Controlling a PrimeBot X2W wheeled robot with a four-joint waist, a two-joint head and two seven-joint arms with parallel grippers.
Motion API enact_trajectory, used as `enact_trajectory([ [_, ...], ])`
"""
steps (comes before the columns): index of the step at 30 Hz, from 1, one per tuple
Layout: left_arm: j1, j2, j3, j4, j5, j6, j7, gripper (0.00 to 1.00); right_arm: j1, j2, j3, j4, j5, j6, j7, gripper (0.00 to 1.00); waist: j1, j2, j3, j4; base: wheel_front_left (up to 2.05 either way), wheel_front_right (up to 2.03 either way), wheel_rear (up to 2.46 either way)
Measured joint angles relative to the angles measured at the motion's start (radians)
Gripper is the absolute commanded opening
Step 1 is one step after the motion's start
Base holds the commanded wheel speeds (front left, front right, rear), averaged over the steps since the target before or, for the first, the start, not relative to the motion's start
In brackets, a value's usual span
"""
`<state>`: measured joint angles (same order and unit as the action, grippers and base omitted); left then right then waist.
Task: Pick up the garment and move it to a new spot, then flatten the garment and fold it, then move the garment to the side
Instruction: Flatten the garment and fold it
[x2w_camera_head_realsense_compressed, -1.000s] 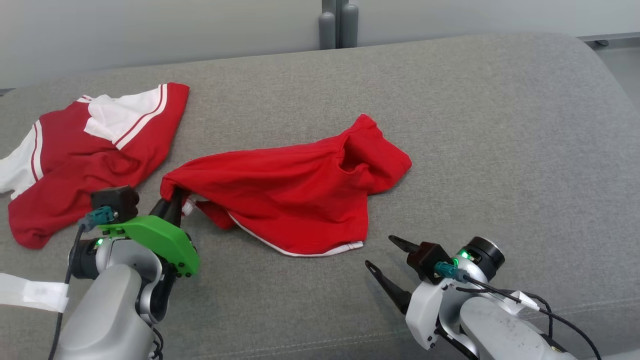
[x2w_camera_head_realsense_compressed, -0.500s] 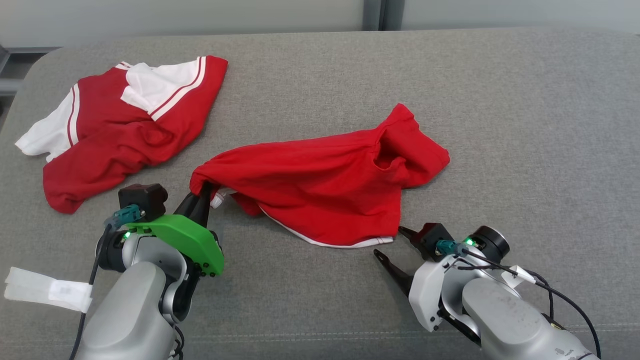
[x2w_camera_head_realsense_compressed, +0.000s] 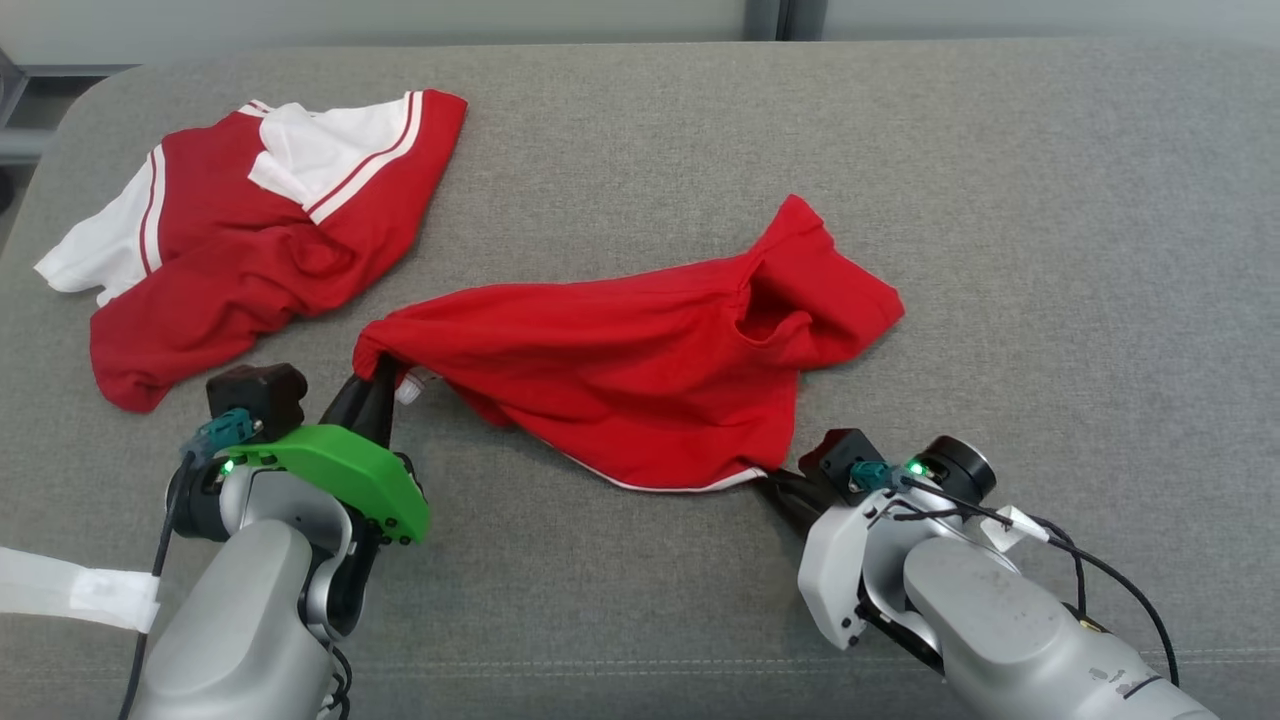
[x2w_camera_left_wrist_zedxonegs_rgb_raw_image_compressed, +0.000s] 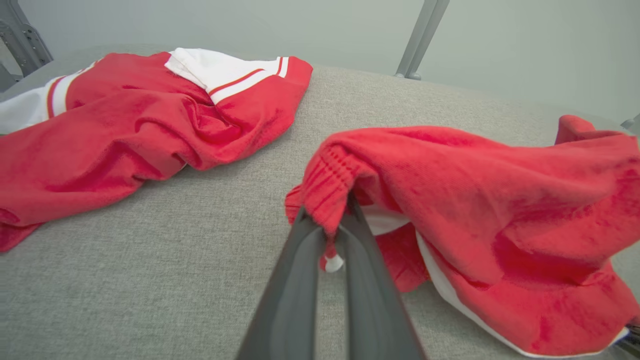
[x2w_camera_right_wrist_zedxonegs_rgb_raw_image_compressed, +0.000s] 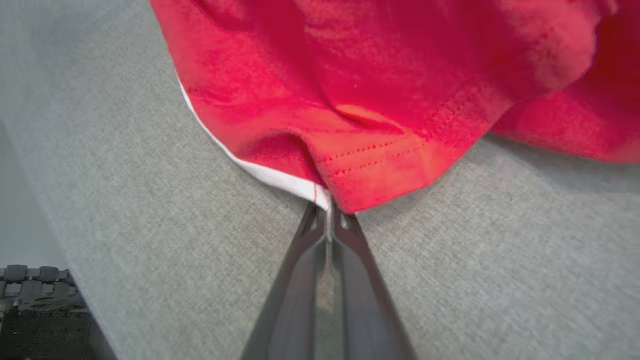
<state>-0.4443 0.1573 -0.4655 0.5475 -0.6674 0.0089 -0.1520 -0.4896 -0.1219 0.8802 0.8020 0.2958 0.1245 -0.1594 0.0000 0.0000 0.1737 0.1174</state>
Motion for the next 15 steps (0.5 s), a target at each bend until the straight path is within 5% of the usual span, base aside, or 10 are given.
enact_trajectory([
  [9, 0.001, 0.012, 0.036, -0.023, -0.022, -0.004, -0.027, 0.0, -0.045, -0.025, -0.096, -0.08, 0.11, 0.0, -0.089, 0.0, 0.0, 0.0, -0.02, -0.047, 0.0, 0.0, 0.0],
  [15, 0.001, 0.023, 0.052, -0.073, -0.065, -0.046, -0.029, 0.0, -0.114, -0.082, -0.226, -0.206, 0.168, 0.0, -0.097, 0.0, 0.0, 0.0, -0.049, -0.089, 0.0, 0.0, 0.0],
])
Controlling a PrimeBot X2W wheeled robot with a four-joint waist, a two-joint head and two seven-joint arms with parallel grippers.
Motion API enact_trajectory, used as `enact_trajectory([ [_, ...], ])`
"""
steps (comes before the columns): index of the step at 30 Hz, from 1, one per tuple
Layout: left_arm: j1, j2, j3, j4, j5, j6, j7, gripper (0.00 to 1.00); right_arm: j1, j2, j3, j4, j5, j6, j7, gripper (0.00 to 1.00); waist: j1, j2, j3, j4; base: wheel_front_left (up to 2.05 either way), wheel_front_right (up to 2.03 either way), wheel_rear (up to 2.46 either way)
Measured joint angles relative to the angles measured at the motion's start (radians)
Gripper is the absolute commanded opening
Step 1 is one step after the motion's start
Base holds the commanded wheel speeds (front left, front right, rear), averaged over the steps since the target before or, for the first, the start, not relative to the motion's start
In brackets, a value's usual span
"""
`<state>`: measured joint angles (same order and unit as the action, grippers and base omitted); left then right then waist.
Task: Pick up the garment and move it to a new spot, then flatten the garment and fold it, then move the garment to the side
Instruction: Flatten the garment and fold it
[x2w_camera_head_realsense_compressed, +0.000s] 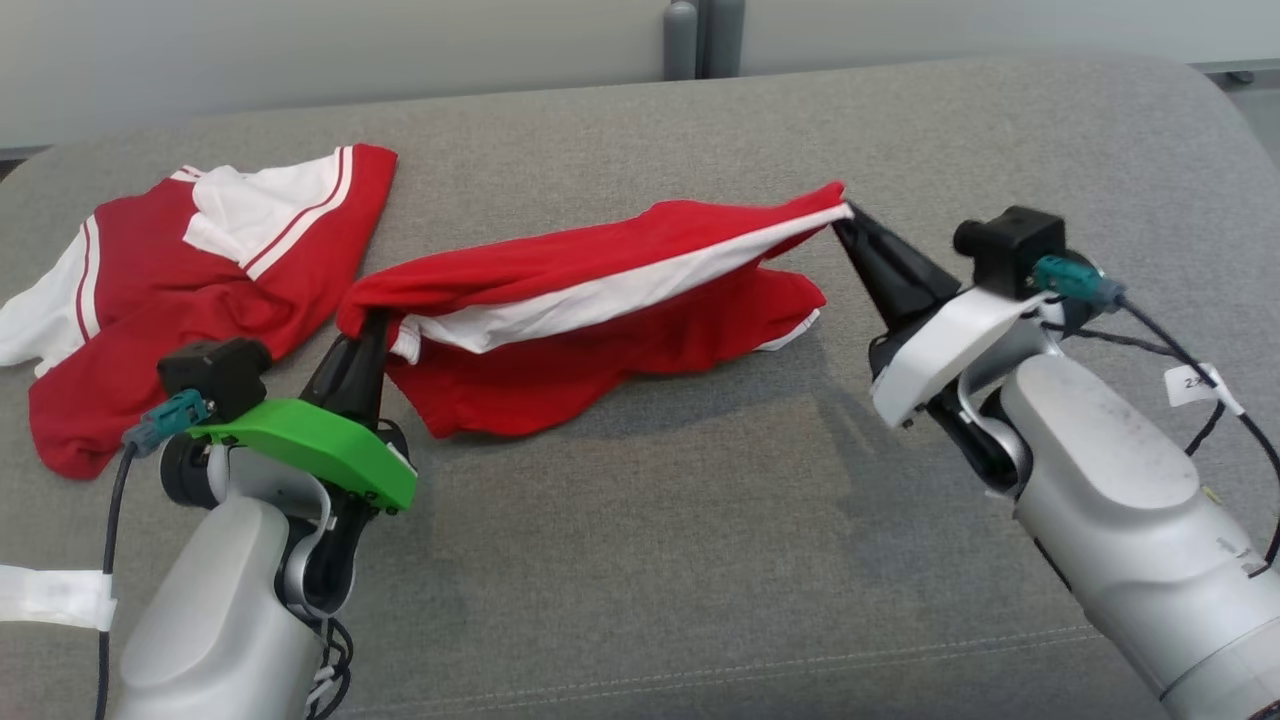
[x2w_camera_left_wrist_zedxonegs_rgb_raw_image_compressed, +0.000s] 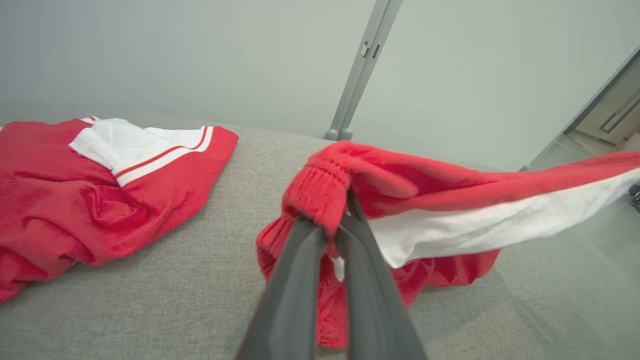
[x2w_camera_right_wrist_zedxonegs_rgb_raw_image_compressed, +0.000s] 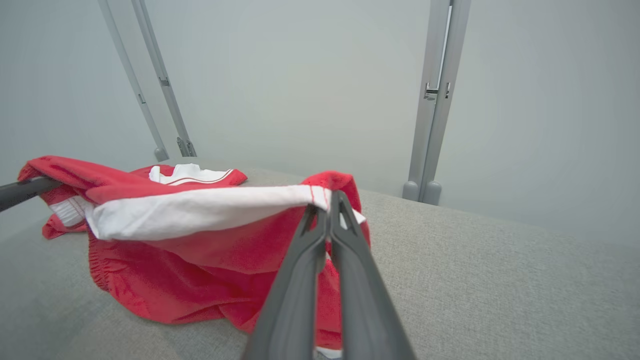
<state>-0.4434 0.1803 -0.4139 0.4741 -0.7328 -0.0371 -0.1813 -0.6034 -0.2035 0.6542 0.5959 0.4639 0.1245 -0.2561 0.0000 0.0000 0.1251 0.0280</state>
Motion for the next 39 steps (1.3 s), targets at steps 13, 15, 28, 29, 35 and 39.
enact_trajectory([
  [13, 0.061, -0.039, -0.007, -0.267, -0.278, -0.086, 0.169, 0.0, 0.058, -0.069, -0.321, -0.384, 0.117, 0.0, 0.0, 0.0, 0.0, 0.0, -0.101, -0.101, 0.0, 0.0, 0.0],
  [15, 0.07, -0.019, -0.009, -0.304, -0.291, -0.086, 0.196, 0.0, 0.101, -0.084, -0.34, -0.401, 0.129, -0.001, 0.0, 0.0, 0.0, 0.0, -0.112, -0.11, 0.0, 0.0, 0.0],
  [28, 0.227, 0.044, -0.077, -0.337, -0.377, -0.086, 0.384, 0.0, 0.335, -0.109, -0.263, -0.361, 0.162, -0.001, 0.018, 0.0, 0.0, 0.0, -0.116, -0.119, 0.0, 0.0, 0.0],
  [29, 0.233, 0.04, -0.087, -0.327, -0.383, -0.085, 0.397, 0.0, 0.345, -0.105, -0.255, -0.349, 0.168, -0.001, 0.022, 0.0, 0.0, 0.0, -0.113, -0.118, 0.0, 0.0, 0.0],
  [35, 0.231, 0.039, -0.111, -0.238, -0.357, -0.049, 0.436, 0.0, 0.366, -0.091, -0.211, -0.267, 0.173, -0.001, 0.071, 0.0, 0.0, 0.0, -0.086, -0.114, 0.0, 0.0, 0.0],
  [39, 0.194, 0.042, -0.119, -0.185, -0.285, -0.037, 0.412, 0.0, 0.352, -0.083, -0.198, -0.225, 0.17, -0.001, 0.081, 0.0, 0.0, 0.0, -0.064, -0.114, 0.0, 0.0, 0.0],
])
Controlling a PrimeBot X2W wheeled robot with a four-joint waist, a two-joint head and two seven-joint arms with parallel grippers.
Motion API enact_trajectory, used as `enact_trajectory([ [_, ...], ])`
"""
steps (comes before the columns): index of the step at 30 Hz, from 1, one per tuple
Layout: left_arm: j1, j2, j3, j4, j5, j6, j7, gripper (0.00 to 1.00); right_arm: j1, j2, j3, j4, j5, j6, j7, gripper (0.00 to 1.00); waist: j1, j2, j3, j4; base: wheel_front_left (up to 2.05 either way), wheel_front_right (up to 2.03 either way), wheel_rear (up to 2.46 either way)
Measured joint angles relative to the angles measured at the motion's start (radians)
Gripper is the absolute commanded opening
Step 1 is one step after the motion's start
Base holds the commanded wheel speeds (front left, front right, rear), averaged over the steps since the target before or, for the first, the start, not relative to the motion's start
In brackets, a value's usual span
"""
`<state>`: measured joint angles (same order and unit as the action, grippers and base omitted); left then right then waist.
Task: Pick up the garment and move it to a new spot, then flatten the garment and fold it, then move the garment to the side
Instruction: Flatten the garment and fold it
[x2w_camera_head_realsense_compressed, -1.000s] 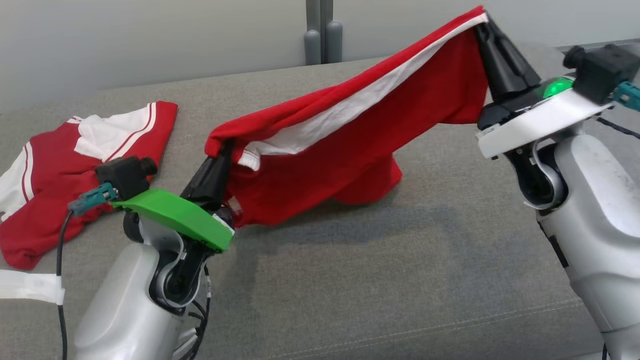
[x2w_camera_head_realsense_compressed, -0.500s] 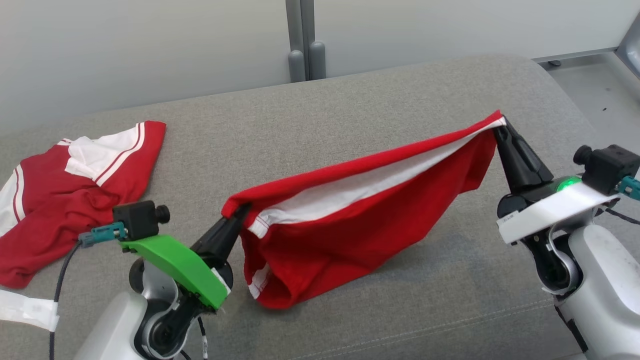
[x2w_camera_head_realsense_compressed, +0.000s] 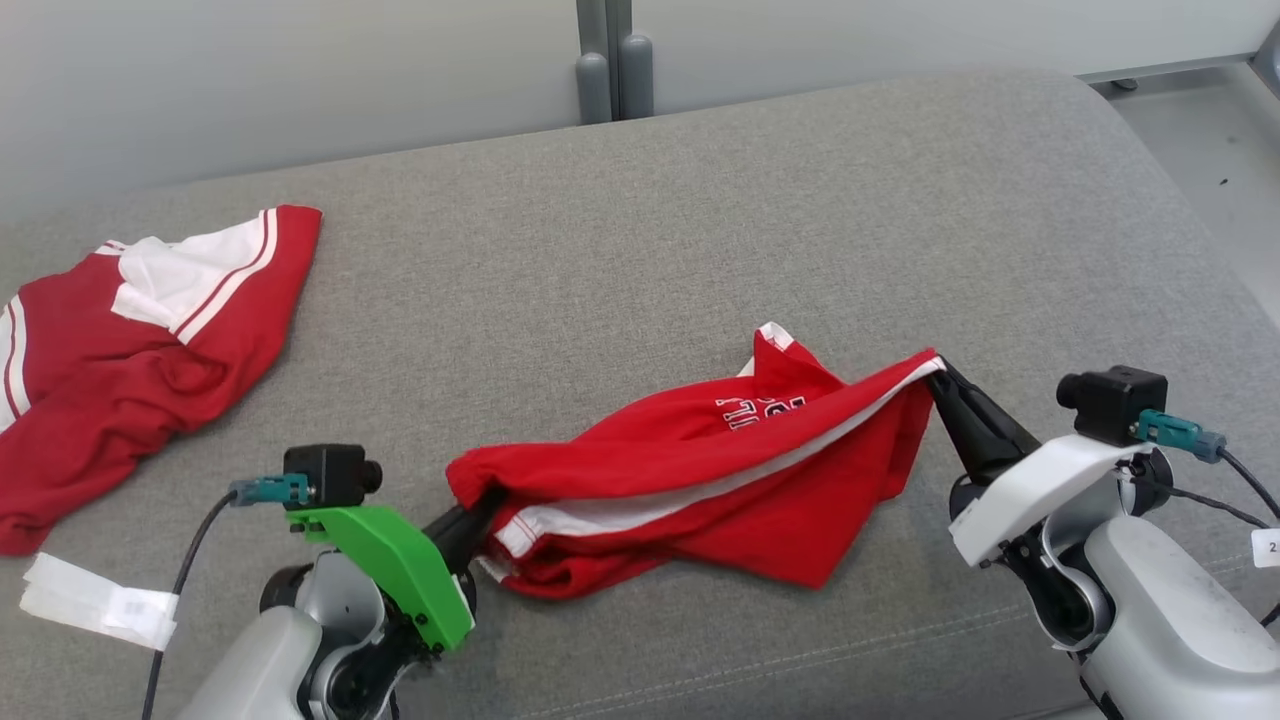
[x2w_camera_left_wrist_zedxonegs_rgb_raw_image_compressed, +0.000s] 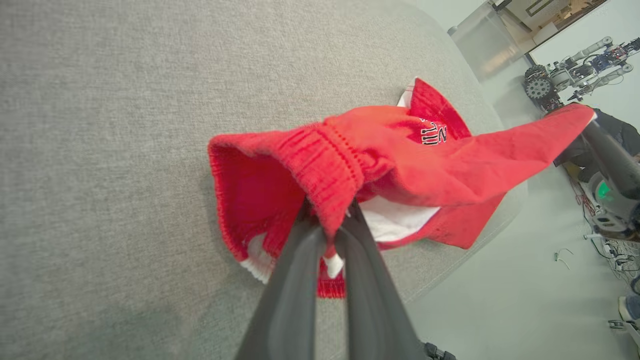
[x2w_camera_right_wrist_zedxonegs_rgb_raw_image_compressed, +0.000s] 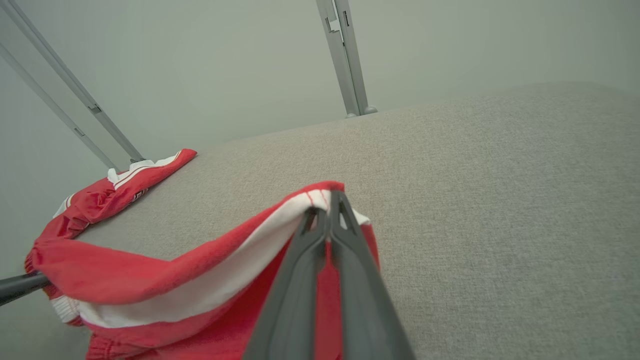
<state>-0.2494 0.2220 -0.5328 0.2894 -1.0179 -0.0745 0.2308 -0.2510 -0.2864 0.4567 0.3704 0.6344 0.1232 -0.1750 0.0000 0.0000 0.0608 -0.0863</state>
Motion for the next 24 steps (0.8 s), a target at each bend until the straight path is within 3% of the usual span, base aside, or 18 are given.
enact_trajectory([
  [1, -0.013, -0.001, 0.002, 0.008, 0.012, 0.005, -0.015, 0.36, -0.01, 0.004, 0.0, 0.006, 0.0, 0.0, 0.0, 0.0, 0.0, 0.0, 0.005, -0.001, 0.0, 0.0, 0.0],
  [2, -0.025, -0.002, 0.002, 0.017, 0.028, 0.004, -0.029, 0.89, -0.019, 0.007, -0.001, 0.013, 0.0, 0.0, 0.0, 0.0, 0.0, 0.0, 0.01, -0.001, 0.0, 0.0, 0.0],
  [3, -0.032, -0.003, 0.0, 0.025, 0.041, 0.004, -0.039, 1.0, -0.028, 0.011, -0.001, 0.019, 0.0, 0.0, 0.0, 0.0, 0.0, 0.0, 0.014, -0.002, 0.0, 0.0, 0.0],
  [15, -0.008, -0.008, -0.097, 0.04, 0.119, -0.031, -0.105, 1.0, -0.059, 0.026, -0.021, 0.072, 0.02, 0.0, -0.018, 0.0, 0.0, 0.0, 0.035, 0.005, 0.0, 0.0, 0.0],
  [24, -0.003, -0.031, -0.117, 0.031, 0.154, -0.04, -0.197, 0.98, -0.09, 0.034, -0.01, 0.102, 0.02, 0.0, -0.027, 0.0, 0.0, 0.0, 0.045, 0.014, 0.0, 0.0, 0.0],
])
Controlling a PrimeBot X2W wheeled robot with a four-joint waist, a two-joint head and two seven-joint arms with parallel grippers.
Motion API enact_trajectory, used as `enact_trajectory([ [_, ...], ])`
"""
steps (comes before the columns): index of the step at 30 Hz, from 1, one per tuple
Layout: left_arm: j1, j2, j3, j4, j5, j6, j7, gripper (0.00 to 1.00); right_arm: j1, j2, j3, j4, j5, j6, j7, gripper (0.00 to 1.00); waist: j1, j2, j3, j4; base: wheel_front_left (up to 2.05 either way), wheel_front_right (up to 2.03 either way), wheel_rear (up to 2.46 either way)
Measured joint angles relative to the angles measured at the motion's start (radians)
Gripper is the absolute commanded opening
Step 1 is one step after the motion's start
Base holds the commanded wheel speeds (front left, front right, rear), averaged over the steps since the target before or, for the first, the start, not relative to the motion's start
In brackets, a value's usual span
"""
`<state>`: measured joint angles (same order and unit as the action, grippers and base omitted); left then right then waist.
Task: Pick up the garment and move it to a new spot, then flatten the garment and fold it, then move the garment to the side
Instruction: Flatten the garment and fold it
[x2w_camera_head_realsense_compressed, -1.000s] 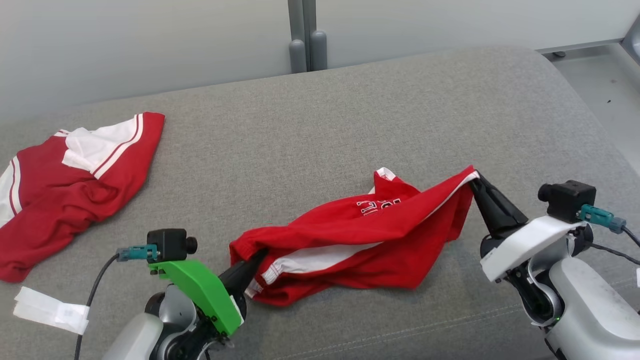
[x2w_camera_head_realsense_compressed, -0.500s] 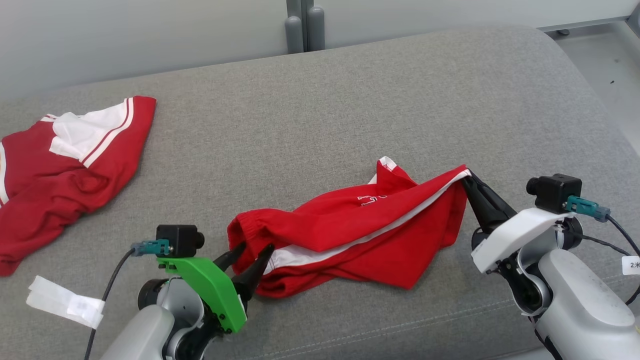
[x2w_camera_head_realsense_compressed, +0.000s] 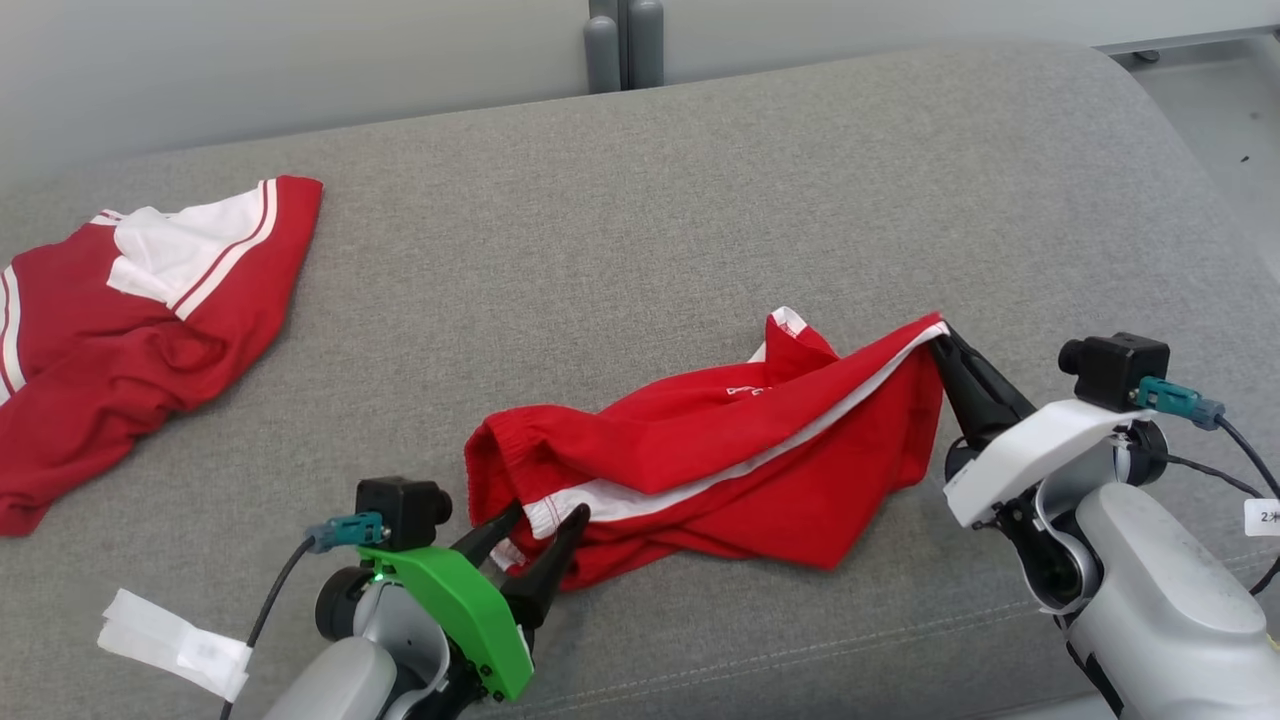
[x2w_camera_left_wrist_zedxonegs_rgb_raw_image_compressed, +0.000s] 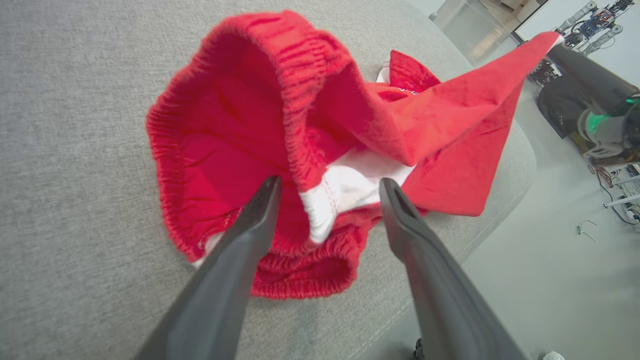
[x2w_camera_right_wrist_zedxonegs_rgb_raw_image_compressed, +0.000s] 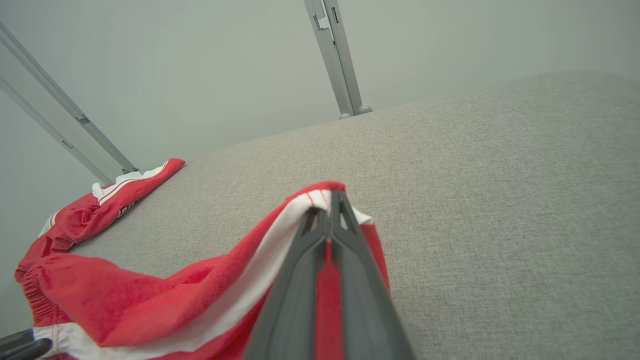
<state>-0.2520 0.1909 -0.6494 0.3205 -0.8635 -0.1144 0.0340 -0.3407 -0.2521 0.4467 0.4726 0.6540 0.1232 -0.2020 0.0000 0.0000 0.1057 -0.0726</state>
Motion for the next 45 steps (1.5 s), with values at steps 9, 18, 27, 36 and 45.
enact_trajectory([
  [9, 0.01, -0.016, -0.016, 0.016, 0.0, -0.001, -0.031, 0.42, -0.01, 0.005, 0.014, 0.02, 0.007, 0.0, -0.009, 0.0, 0.0, 0.0, 0.005, -0.006, 0.0, 0.0, 0.0],
  [18, 0.01, -0.017, -0.017, 0.021, 0.007, -0.001, -0.08, 0.0, -0.025, 0.005, 0.02, 0.034, 0.016, 0.0, -0.018, 0.0, 0.0, 0.0, 0.007, -0.012, 0.0, 0.0, 0.0],
  [27, 0.005, -0.027, 0.075, -0.078, -0.042, -0.01, -0.204, 0.0, -0.04, -0.001, 0.01, -0.018, 0.034, 0.0, -0.036, 0.0, 0.0, 0.0, -0.003, -0.011, 0.0, 0.0, 0.0],
  [36, 0.011, 0.014, 0.065, -0.294, -0.138, -0.01, -0.22, 0.0, 0.03, -0.036, 0.046, -0.131, 0.08, 0.0, -0.036, 0.0, 0.0, 0.0, -0.024, -0.007, 0.0, 0.0, 0.0],
  [45, 0.097, 0.143, 0.135, -0.555, -0.227, -0.01, -0.22, 0.0, 0.14, -0.093, -0.061, -0.38, 0.227, 0.0, -0.039, 0.0, 0.0, 0.0, -0.027, -0.015, 0.0, 0.0, 0.0],
])
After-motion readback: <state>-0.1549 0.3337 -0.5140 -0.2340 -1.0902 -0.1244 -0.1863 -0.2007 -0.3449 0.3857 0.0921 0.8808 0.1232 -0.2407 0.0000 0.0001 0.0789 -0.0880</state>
